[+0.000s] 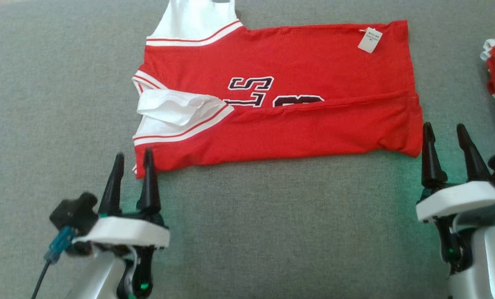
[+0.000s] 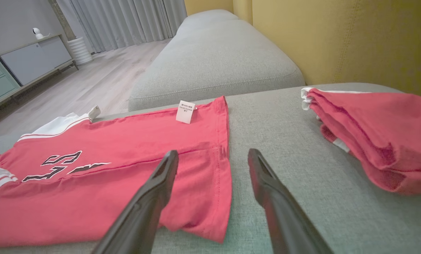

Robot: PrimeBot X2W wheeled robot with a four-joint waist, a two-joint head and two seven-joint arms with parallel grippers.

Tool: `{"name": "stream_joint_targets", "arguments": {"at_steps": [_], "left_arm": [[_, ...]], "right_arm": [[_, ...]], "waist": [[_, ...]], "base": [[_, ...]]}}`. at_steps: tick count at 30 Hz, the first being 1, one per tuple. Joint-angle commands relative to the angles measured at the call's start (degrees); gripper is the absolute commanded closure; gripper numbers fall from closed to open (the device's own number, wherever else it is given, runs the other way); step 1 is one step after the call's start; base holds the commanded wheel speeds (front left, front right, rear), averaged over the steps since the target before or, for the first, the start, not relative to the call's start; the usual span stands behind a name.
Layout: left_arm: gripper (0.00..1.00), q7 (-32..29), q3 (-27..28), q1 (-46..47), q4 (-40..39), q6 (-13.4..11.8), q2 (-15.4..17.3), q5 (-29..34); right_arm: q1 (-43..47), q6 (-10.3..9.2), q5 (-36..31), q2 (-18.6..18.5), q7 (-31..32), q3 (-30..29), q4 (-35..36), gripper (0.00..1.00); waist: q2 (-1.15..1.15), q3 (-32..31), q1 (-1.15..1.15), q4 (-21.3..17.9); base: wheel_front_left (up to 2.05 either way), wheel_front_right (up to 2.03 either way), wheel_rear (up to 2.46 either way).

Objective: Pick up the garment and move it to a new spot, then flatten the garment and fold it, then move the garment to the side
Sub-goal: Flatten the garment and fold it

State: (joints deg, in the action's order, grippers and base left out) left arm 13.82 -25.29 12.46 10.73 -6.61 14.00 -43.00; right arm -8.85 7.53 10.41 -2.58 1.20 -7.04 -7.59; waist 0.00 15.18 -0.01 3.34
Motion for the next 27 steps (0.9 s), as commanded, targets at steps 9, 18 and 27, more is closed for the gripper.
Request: {"name": "stream_joint_targets", "arguments": {"at_steps": [9, 18, 27], "left_arm": [[0.00, -6.0, 4.2, 0.1, 2.0, -2.7, 1.0, -5.1], [0.00, -9.3, 4.5, 2.7, 6.5, -1.7, -0.2, -8.3], [1.00, -7.5, 3.6, 4.8, 6.9, 0.0, -1.0, -7.6]], "right_arm": [[0.2, -0.04, -0.2, -0.3, 1.8, 1.8, 4.0, 0.00], [-2.1, -0.04, -0.6, -0.3, 3.0, 2.3, 1.6, 0.00], [-4.5, -0.04, 0.0, -0.3, 4.5, 1.4, -4.8, 0.00]], "waist": [[0.00, 1.5, 0.01, -0.9], [0.00, 3.5, 0.01, -1.7], [0.00, 3.6, 0.01, -1.1]], "base": [[0.00, 0.00, 0.00], [0.00, 0.00, 0.00], [0.00, 0.00, 0.00]]}}
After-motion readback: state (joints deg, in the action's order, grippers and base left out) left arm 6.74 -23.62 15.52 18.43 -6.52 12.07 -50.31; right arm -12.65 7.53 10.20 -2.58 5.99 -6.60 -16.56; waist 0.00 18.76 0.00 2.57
